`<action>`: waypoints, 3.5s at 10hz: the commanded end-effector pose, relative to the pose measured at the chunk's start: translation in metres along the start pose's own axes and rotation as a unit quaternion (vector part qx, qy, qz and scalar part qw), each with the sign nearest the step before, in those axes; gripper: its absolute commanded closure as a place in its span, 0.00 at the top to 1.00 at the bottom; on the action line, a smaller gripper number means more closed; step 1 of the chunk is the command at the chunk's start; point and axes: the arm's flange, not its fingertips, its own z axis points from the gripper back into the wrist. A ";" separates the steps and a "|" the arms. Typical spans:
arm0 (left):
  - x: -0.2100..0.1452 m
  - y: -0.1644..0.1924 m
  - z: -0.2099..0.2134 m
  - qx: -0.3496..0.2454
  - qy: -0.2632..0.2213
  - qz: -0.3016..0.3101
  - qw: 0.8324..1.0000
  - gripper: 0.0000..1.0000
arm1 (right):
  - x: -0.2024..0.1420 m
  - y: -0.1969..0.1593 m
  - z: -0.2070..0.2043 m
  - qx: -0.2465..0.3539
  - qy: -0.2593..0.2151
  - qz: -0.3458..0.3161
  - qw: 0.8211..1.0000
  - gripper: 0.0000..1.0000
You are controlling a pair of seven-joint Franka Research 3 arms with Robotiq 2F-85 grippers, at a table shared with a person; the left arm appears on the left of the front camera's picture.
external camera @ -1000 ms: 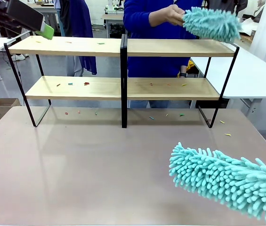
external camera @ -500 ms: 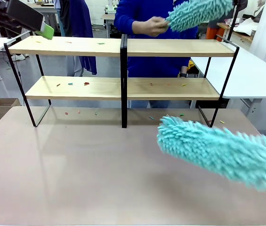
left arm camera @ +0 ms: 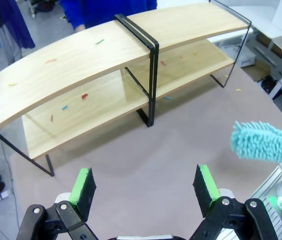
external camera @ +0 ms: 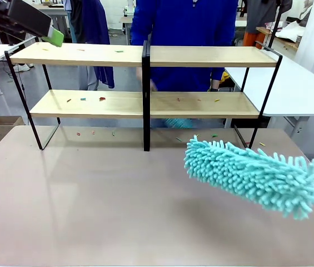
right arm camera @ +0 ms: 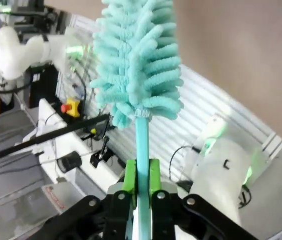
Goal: Clean the shelves.
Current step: Clean a randomly selected level of the Shelf with the Duster.
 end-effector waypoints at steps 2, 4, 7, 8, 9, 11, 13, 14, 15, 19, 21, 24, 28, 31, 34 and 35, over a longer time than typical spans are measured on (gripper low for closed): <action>0.000 0.001 0.000 -0.006 -0.003 0.001 1.000 1.00 | 0.069 0.002 -0.007 -0.014 -0.058 0.020 0.998 0.12; 0.000 0.001 0.000 -0.006 -0.003 0.001 1.000 1.00 | 0.114 0.013 -0.010 -0.035 -0.093 -0.003 0.995 0.12; 0.000 0.001 0.000 -0.006 -0.003 0.001 1.000 1.00 | 0.186 0.020 -0.023 -0.044 -0.097 -0.023 0.994 0.12; 0.000 0.001 0.000 -0.006 -0.003 0.001 1.000 1.00 | 0.207 0.021 -0.027 -0.039 -0.105 -0.030 0.993 0.12; 0.000 0.001 0.000 -0.006 -0.003 0.001 1.000 1.00 | 0.226 0.021 -0.031 -0.038 -0.115 -0.042 0.992 0.12; 0.000 0.001 0.000 -0.006 -0.003 0.001 1.000 1.00 | 0.259 0.020 -0.040 -0.056 -0.141 -0.062 0.986 0.12; 0.000 0.001 0.000 -0.006 -0.003 0.001 1.000 1.00 | 0.291 0.016 -0.050 -0.046 -0.157 -0.059 0.985 0.12; 0.000 0.001 0.000 -0.006 -0.003 0.001 1.000 1.00 | 0.305 0.012 -0.055 -0.049 -0.152 -0.067 0.985 0.12; 0.000 0.001 0.000 -0.006 -0.003 0.001 1.000 1.00 | 0.310 0.009 -0.059 -0.055 -0.155 -0.078 0.983 0.12; 0.000 0.001 0.000 -0.006 -0.003 0.001 1.000 1.00 | 0.305 -0.002 -0.071 -0.076 -0.162 -0.153 0.972 0.12; 0.000 0.001 0.000 -0.006 -0.003 0.001 1.000 1.00 | 0.286 -0.016 -0.066 -0.112 -0.207 -0.219 0.947 0.12; 0.000 0.001 0.000 -0.006 -0.003 0.001 1.000 1.00 | 0.249 -0.038 -0.044 -0.195 -0.271 -0.376 0.864 0.12; 0.000 0.001 0.000 -0.006 -0.003 0.001 1.000 1.00 | 0.236 -0.028 -0.038 -0.122 -0.297 -0.317 0.892 0.12; 0.000 0.001 0.000 -0.006 -0.003 0.001 1.000 1.00 | 0.236 -0.021 -0.041 -0.018 -0.221 -0.248 0.943 0.12; 0.000 0.001 0.000 -0.006 -0.003 0.001 1.000 1.00 | 0.192 -0.036 -0.013 0.047 -0.073 -0.172 0.981 0.12; 0.000 0.001 0.000 -0.006 -0.003 0.001 1.000 1.00 | 0.162 -0.056 0.010 0.067 -0.064 -0.185 0.978 0.12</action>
